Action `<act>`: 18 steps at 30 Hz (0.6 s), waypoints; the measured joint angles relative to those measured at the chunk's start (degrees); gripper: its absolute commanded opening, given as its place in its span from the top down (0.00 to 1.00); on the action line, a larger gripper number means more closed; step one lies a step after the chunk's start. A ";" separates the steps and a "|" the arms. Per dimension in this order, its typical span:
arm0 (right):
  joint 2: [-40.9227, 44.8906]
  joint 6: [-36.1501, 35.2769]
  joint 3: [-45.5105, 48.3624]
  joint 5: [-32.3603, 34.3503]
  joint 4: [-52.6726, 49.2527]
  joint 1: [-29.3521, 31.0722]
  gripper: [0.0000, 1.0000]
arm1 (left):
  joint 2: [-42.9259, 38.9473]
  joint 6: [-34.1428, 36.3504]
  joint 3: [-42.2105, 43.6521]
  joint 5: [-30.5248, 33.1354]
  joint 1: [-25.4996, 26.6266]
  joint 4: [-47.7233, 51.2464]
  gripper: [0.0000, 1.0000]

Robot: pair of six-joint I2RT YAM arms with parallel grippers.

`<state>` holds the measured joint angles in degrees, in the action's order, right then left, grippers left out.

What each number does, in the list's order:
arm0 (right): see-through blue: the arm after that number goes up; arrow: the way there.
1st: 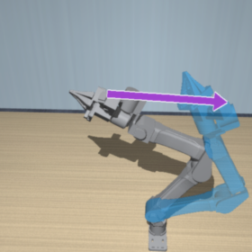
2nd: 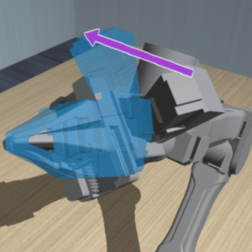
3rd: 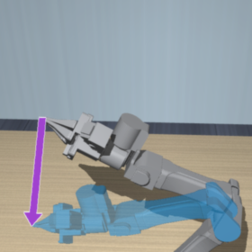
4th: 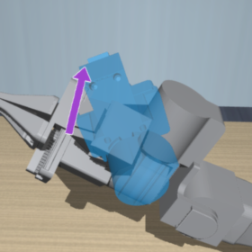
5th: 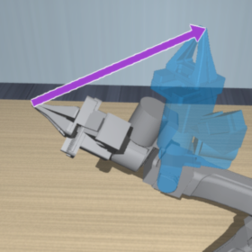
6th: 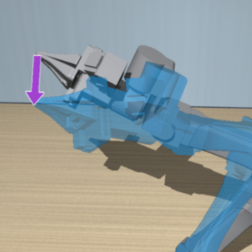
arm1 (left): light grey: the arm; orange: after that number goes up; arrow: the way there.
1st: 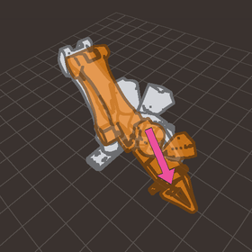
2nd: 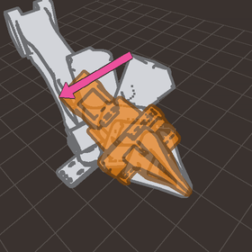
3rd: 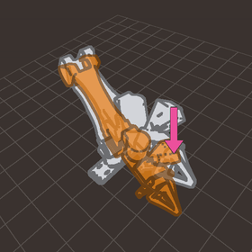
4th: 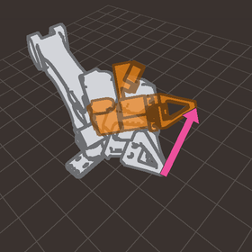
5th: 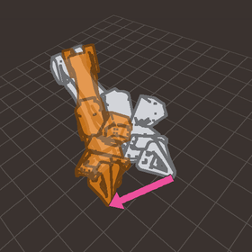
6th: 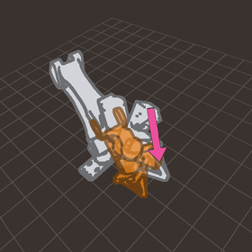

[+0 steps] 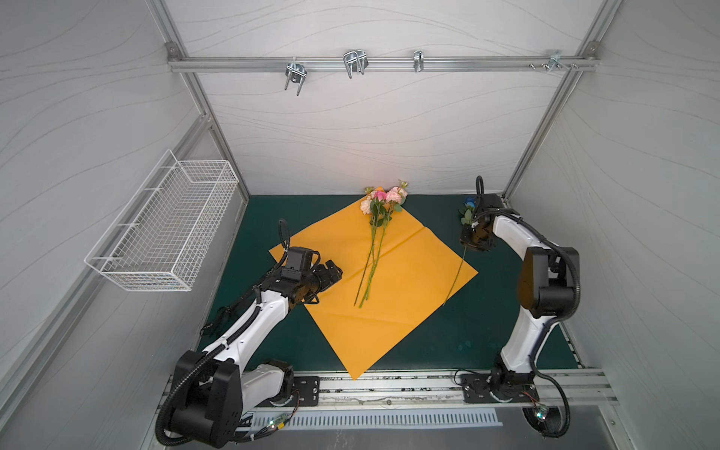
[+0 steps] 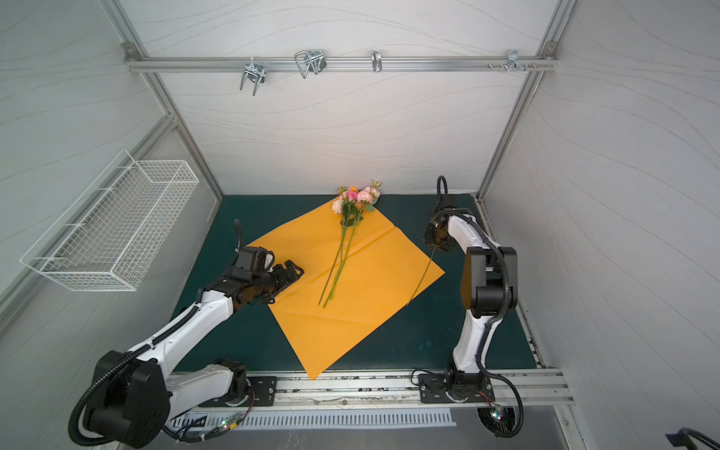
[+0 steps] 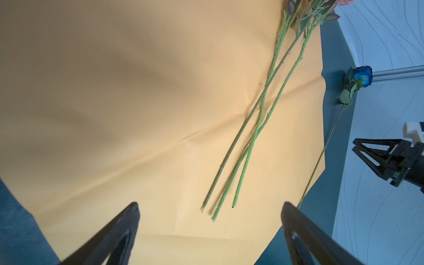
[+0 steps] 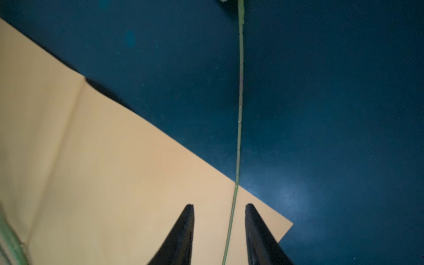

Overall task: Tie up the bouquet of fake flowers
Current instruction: 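Move the right gripper to the blue rose and grasp its stem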

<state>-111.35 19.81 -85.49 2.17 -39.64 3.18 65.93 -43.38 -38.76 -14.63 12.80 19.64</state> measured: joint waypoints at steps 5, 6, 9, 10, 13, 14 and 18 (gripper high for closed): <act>-8.63 -1.53 -7.93 0.92 0.26 -1.70 0.58 | 0.00 -0.09 0.00 0.00 0.00 0.04 0.03; -10.40 -1.81 -9.97 1.09 0.26 -2.03 0.59 | 0.00 -0.09 0.00 0.02 -0.02 0.09 0.03; -15.50 -2.99 -16.33 1.49 -0.13 -3.10 0.59 | 0.02 -0.07 0.00 0.04 -0.02 0.59 0.03; -16.96 -3.41 -18.23 1.53 -0.31 -3.43 0.59 | 0.07 -0.04 0.00 0.04 -0.02 0.70 0.03; -21.33 -4.63 -23.96 1.62 -1.36 -4.44 0.59 | 0.52 0.07 -0.02 0.07 -0.02 0.90 0.03; -22.60 -5.01 -25.55 1.46 -1.79 -4.72 0.59 | 0.90 0.09 -0.07 0.07 -0.02 0.90 0.03; -25.99 -6.64 -30.86 0.39 -3.85 -5.05 0.64 | 2.99 0.09 -0.74 0.04 -0.02 0.90 0.03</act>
<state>-137.34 13.17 -116.36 2.57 -43.48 -1.87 68.93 -43.29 -39.51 -14.59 12.78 20.53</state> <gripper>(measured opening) 0.387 0.968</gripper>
